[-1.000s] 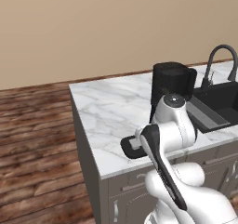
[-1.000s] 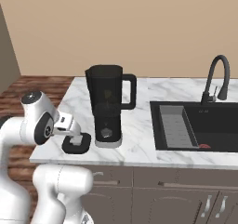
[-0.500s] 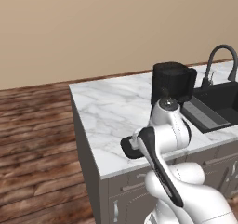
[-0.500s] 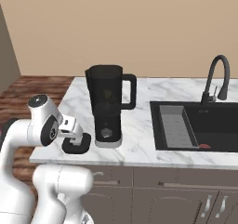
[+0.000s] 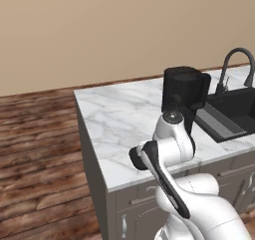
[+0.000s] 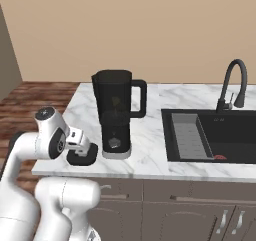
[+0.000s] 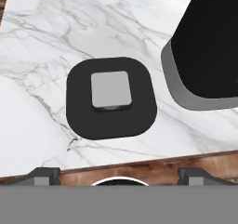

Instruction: Grab the garlic and lemon wedge from the fridge, place them in the blender, close the lid, and turn on the blender to create a marinade.

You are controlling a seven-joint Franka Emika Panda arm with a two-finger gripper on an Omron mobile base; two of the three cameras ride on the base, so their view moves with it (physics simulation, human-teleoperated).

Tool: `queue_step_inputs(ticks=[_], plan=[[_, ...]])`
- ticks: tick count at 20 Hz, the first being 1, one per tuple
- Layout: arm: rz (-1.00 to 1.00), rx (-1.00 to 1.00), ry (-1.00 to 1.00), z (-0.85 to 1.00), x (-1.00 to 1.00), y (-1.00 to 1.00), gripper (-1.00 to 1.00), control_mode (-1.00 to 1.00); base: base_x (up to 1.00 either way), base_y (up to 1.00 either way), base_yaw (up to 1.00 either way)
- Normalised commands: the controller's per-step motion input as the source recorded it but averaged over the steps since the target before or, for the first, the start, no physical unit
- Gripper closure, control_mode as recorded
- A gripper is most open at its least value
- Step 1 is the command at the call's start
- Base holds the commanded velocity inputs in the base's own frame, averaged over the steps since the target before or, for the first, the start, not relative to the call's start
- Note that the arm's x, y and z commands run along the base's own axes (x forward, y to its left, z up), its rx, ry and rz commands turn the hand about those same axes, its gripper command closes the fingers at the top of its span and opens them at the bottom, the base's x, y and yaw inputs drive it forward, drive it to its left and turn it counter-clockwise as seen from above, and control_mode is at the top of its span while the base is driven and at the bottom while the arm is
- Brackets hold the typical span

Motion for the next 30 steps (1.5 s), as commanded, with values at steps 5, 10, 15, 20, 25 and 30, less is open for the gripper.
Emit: queue_step_inputs(ticks=[5, 10, 15, 20, 25, 30], plan=[[0.00, 0.00, 0.03, -0.23, 0.29, 0.00, -1.00, -1.00, 0.00, 0.00, 0.00], [0.00, 0.00, 0.04, -0.18, 0.30, 0.00, -1.00, -1.00, 0.00, 0.00, 0.00], [0.00, 0.00, 0.04, -0.21, 0.28, 0.00, -1.00, -1.00, 0.00, 0.00, 0.00], [0.00, 0.00, 0.06, -0.24, 0.19, 0.00, -1.00, -1.00, 0.00, 0.00, 0.00], [0.00, 0.00, 0.06, -0.31, 0.08, 0.00, -1.00, -1.00, 0.00, 0.00, 0.00], [0.00, 0.00, 0.04, -0.32, 0.09, 0.00, -1.00, -1.00, 0.00, 0.00, 0.00]])
